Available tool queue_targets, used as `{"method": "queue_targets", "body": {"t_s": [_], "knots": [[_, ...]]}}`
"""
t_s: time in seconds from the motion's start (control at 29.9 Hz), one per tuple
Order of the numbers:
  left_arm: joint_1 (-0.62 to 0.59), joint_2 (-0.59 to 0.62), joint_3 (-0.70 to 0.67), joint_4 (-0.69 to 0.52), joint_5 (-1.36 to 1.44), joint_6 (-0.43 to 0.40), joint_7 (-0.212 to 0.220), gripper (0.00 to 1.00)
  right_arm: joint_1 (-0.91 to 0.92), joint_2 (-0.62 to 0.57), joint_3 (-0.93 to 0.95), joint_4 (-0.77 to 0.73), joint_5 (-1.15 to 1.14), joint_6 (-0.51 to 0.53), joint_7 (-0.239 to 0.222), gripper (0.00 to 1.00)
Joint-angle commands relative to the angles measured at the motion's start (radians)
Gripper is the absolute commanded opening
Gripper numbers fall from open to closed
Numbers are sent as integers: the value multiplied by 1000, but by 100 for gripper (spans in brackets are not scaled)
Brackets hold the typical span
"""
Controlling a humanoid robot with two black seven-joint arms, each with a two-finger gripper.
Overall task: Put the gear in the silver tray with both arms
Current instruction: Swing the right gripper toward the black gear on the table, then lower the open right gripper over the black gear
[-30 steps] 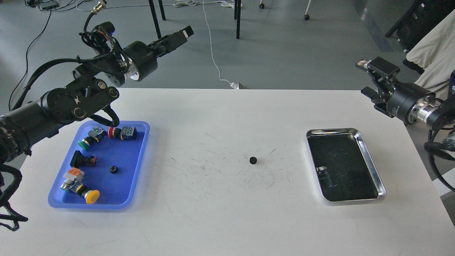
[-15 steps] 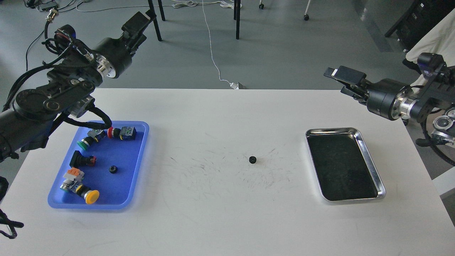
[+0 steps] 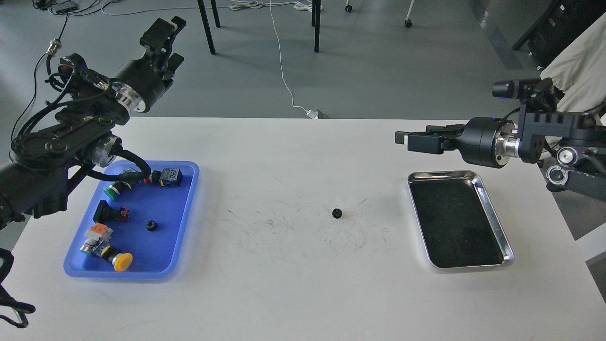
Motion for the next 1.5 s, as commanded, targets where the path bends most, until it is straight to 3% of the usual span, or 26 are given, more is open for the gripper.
{"method": "queue_targets", "body": {"t_s": [0.0,0.13,0.33,0.4,0.53,0.7,0.77,0.87,1.17,1.47], "knots": [[11,23,-3,-20,-5,-16,0,98,27,27,-14,4,-35,-2,11,98],[39,35,-16,-19,-14,-114,0,98,37,30,-13,7,-136,-2,13,97],[60,37,-19,-2,-37,-166,0,98,31,76,-28,7,-286,-2,24,97],[69,40,-23,4,-42,-204,0,98,35,79,-30,4,-311,1,48,97],[69,37,-25,30,-83,-336,0,99,28,90,-34,-10,-314,7,146,97],[51,35,-26,79,-97,-455,0,99,24,102,-34,-30,-314,27,159,97],[28,38,-33,138,-123,-455,86,99,20,103,-48,-36,-314,27,159,97],[28,40,-43,198,-146,-455,148,99,18,116,-69,-42,-314,27,160,97],[40,29,-5,242,-132,-455,159,99,18,148,-82,-85,-319,27,163,98],[37,63,30,258,-131,-455,147,99,18,226,-137,-154,-455,27,204,98]]}}
